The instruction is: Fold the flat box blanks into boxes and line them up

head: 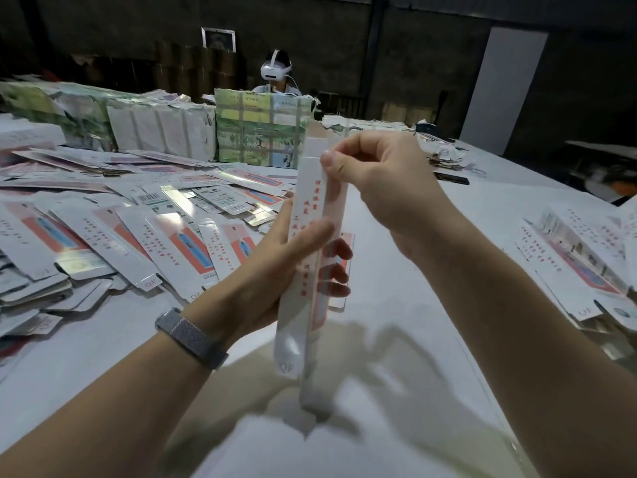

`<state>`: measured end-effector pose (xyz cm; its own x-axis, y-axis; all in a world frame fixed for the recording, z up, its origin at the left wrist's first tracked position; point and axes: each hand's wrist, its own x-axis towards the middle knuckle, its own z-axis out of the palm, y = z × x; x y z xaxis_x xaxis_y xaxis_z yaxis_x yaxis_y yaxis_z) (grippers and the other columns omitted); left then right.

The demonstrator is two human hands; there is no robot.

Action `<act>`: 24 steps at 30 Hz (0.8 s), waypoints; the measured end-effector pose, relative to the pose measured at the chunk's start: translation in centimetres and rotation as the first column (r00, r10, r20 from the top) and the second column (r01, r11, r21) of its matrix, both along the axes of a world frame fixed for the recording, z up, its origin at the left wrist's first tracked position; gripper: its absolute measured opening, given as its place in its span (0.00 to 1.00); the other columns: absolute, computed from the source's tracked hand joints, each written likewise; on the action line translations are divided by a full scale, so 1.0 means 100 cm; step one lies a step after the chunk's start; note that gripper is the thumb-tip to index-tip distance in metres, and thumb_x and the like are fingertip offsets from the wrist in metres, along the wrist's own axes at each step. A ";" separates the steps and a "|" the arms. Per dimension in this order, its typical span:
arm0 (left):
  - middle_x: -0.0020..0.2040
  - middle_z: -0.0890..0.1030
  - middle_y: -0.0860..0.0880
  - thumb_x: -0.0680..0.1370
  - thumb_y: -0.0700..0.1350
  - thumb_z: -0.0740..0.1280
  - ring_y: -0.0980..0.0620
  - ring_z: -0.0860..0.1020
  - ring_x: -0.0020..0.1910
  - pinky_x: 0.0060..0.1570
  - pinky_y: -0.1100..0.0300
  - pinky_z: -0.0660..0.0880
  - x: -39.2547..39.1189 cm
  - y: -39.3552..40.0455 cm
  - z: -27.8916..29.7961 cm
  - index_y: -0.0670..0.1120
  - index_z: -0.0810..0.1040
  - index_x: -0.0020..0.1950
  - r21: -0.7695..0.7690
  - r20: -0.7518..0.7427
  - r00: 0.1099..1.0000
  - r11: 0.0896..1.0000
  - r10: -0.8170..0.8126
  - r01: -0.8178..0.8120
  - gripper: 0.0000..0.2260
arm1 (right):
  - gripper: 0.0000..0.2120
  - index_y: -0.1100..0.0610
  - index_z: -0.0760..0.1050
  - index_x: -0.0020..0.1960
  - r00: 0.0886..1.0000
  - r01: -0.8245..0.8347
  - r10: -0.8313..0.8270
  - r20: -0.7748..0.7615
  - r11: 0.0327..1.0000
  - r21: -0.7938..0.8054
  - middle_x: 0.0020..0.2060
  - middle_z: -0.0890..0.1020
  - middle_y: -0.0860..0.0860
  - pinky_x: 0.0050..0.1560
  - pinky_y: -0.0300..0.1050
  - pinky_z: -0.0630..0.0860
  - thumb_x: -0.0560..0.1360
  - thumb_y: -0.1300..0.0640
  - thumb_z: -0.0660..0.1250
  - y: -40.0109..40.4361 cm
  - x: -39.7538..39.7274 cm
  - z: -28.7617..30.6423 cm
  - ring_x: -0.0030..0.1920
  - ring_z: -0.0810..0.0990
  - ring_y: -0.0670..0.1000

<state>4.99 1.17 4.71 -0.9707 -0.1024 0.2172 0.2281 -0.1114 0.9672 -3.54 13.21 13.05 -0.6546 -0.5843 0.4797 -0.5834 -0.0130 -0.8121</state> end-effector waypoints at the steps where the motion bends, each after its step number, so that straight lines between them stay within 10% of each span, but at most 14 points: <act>1: 0.45 0.85 0.50 0.61 0.62 0.81 0.48 0.85 0.44 0.41 0.58 0.82 0.000 0.001 0.000 0.51 0.65 0.70 -0.021 -0.012 1.000 1.000 0.018 -0.018 0.44 | 0.08 0.56 0.78 0.41 1.000 -0.004 0.004 -0.013 1.000 0.002 0.38 0.83 0.49 0.41 0.37 0.81 0.79 0.56 0.68 -0.001 0.002 -0.002 0.42 0.83 0.43; 5: 0.46 0.83 0.55 0.67 0.48 0.78 0.53 0.85 0.50 0.43 0.62 0.82 -0.002 0.002 0.000 0.56 0.71 0.64 -0.177 -0.152 0.948 0.936 0.280 -0.305 0.28 | 0.07 0.54 0.77 0.42 0.996 0.038 -0.038 -0.085 0.999 -0.009 0.40 0.82 0.51 0.43 0.42 0.83 0.79 0.55 0.69 -0.004 0.004 -0.008 0.45 0.84 0.49; 9: 0.51 0.79 0.53 0.74 0.38 0.71 0.50 0.85 0.48 0.44 0.58 0.83 -0.001 0.006 -0.002 0.58 0.54 0.72 -0.328 -0.455 0.821 0.791 0.346 -0.516 0.36 | 0.06 0.53 0.78 0.42 0.975 0.089 -0.094 -0.201 0.995 -0.033 0.36 0.80 0.46 0.38 0.38 0.78 0.77 0.54 0.71 -0.009 0.009 -0.011 0.39 0.81 0.45; 14: 0.52 0.82 0.48 0.74 0.36 0.61 0.45 0.84 0.46 0.43 0.54 0.83 0.004 0.006 0.004 0.57 0.47 0.79 -0.131 -0.438 0.855 0.921 0.278 -0.366 0.39 | 0.04 0.51 0.78 0.49 0.974 0.060 -0.105 -0.202 0.974 -0.219 0.33 0.73 0.38 0.37 0.43 0.76 0.76 0.56 0.72 -0.012 0.014 -0.016 0.36 0.72 0.41; 19: 0.59 0.81 0.45 0.72 0.36 0.58 0.42 0.83 0.40 0.37 0.50 0.81 0.011 0.008 0.009 0.63 0.58 0.76 0.047 -0.402 0.892 0.977 0.207 -0.206 0.36 | 0.09 0.51 0.78 0.59 0.995 -0.061 0.072 0.070 0.988 -0.143 0.45 0.76 0.60 0.37 0.44 0.78 0.79 0.54 0.68 -0.014 0.010 -0.023 0.45 0.82 0.58; 24: 0.47 0.82 0.48 0.72 0.39 0.58 0.44 0.82 0.38 0.35 0.51 0.80 0.011 0.008 0.008 0.59 0.64 0.70 0.063 -0.360 0.905 0.973 0.229 -0.222 0.28 | 0.06 0.54 0.82 0.51 0.972 -0.154 0.187 0.140 0.964 -0.214 0.42 0.83 0.53 0.34 0.39 0.77 0.80 0.55 0.67 -0.012 0.010 -0.028 0.39 0.82 0.47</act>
